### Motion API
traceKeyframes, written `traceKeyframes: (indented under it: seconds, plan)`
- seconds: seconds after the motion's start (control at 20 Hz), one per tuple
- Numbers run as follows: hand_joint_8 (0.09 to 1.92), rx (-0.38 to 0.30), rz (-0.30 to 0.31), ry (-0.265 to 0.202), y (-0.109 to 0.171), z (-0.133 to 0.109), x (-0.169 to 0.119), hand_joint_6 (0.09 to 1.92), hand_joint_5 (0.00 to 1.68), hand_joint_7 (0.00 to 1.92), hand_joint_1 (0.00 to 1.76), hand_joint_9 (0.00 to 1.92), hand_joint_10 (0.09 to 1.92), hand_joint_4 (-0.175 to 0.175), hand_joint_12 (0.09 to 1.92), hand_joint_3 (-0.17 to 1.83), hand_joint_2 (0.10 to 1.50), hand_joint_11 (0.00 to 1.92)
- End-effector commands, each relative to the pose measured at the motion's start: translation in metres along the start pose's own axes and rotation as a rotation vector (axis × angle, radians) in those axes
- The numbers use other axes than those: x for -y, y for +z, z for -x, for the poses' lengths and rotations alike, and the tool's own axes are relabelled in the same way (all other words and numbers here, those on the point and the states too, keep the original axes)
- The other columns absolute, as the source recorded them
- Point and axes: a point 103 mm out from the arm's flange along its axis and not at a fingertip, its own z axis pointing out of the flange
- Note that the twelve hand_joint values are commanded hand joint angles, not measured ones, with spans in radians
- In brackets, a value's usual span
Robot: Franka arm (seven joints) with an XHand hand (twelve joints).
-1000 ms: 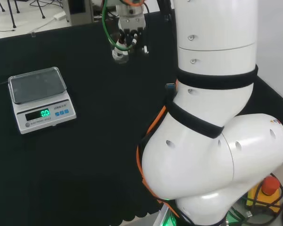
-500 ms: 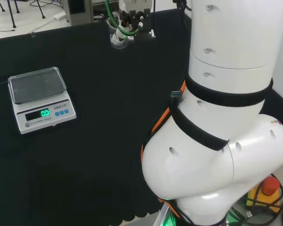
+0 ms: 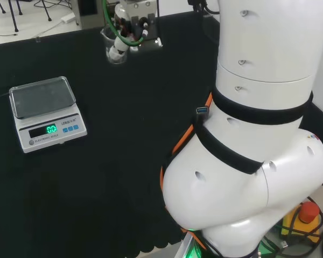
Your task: Put the beaker on the electronic balance.
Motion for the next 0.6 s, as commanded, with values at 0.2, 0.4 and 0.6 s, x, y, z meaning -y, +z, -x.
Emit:
traceKeyframes:
  seconds: [0.2, 0.4, 0.6]
  plan:
    - [0.72, 0.008, 0.013, -0.054, -0.013, -0.036, 0.000, 0.49, 1.33, 1.35, 1.16, 1.55, 0.25, 0.085, 0.76, 0.48, 0.72, 1.44]
    - [0.72, 0.016, 0.024, -0.082, -0.023, -0.056, -0.003, 0.49, 1.33, 1.35, 1.16, 1.55, 0.25, 0.084, 0.76, 0.48, 0.72, 1.44]
    - [0.72, 0.028, 0.024, -0.123, -0.025, -0.085, -0.009, 0.48, 1.34, 1.35, 1.16, 1.55, 0.25, 0.079, 0.76, 0.49, 0.71, 1.45]
